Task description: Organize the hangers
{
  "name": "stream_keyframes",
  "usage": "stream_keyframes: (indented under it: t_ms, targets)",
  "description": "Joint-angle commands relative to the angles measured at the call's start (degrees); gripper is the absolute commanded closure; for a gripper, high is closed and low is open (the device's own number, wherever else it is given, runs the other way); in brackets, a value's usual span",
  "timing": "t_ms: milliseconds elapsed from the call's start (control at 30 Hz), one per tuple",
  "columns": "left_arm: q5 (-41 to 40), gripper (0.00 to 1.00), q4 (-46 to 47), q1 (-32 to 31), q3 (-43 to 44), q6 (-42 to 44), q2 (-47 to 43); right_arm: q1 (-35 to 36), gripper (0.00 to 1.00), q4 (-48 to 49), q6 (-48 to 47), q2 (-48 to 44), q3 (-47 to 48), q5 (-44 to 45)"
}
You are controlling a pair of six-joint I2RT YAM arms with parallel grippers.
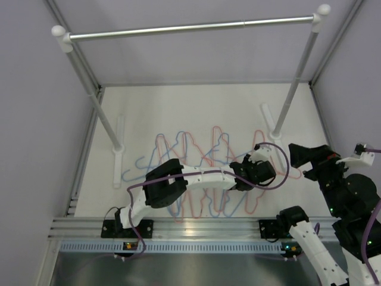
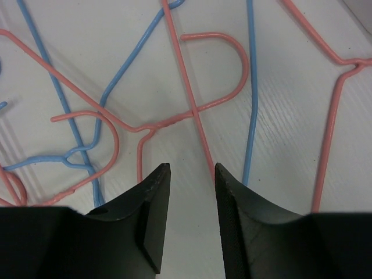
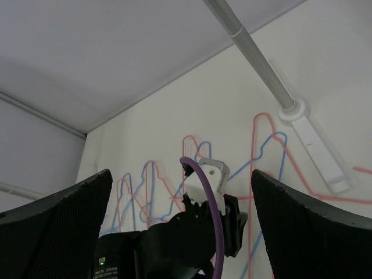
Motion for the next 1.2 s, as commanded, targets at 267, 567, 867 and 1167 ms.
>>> stream_keyframes:
  t_ms: [267, 567, 867, 1167]
  targets:
    - [4.61, 0.64, 2.68, 1.9, 3.43, -0.56, 4.06, -0.65, 0.0, -1.89, 0.17, -0.71, 0.88, -0.11]
    - [5.84, 0.72, 2.68, 2.52, 3.78, -0.56, 6.08, -0.65, 0.01, -1.89, 0.17, -1.32, 0.18, -0.38]
    - [6.55, 0.92, 2.59, 3.04, 2.55, -1.79, 6.61, -0.65, 0.01, -1.98, 0.43, -1.76, -0.97, -0.9]
    - [7.6, 1.0, 2.59, 3.83, -0.96, -2.75, 0.47, -0.56, 0.0, -2.24, 0.08, -1.68, -0.97, -0.82]
